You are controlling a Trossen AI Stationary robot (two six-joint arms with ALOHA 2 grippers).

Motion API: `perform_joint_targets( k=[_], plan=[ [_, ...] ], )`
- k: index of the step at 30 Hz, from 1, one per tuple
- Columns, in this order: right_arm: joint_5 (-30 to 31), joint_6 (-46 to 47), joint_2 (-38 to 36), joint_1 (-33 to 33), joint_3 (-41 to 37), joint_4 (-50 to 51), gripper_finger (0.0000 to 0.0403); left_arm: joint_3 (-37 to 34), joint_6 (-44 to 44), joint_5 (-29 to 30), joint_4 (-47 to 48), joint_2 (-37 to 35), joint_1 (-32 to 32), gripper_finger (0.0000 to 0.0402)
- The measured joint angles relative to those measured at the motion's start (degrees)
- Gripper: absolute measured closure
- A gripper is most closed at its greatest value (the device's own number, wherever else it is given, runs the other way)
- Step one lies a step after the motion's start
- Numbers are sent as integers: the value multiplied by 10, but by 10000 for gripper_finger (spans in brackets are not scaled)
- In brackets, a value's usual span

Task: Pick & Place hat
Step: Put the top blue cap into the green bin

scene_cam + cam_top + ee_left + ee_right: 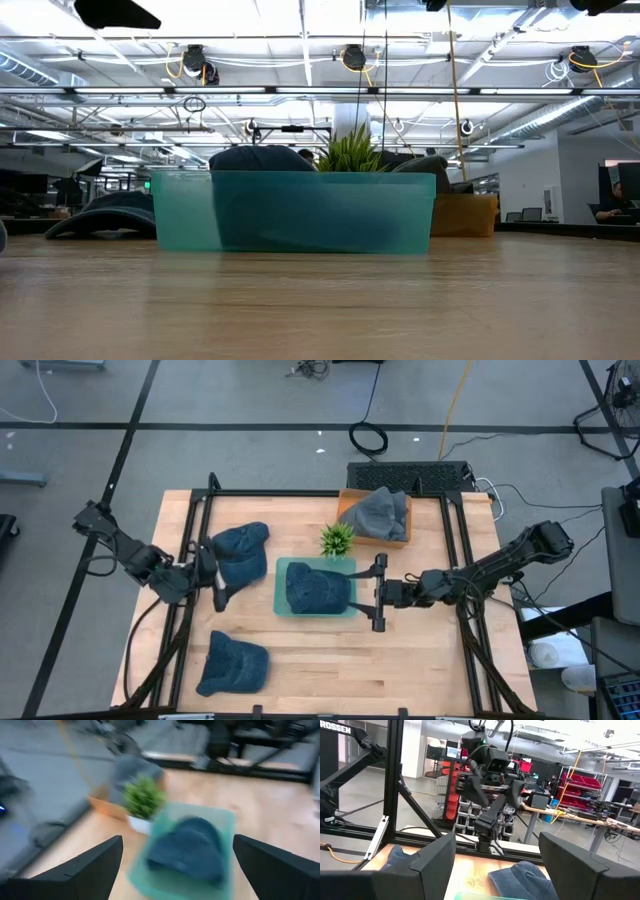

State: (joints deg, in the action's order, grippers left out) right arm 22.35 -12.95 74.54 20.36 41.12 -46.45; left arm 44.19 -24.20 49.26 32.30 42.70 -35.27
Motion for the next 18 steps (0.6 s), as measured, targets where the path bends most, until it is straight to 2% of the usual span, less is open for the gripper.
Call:
perform_joint_targets(
  k=[4, 11, 18],
  plan=[
    [0, -13, 0, 0, 0, 0, 129, 12, -81, -91, 54, 0, 0, 14],
    [0, -19, 0, 0, 0, 0, 129, 30, -205, -175, 211, 0, 0, 14],
    [0, -32, 0, 0, 0, 0, 129, 60, -341, -268, 314, 0, 0, 14]
  ],
)
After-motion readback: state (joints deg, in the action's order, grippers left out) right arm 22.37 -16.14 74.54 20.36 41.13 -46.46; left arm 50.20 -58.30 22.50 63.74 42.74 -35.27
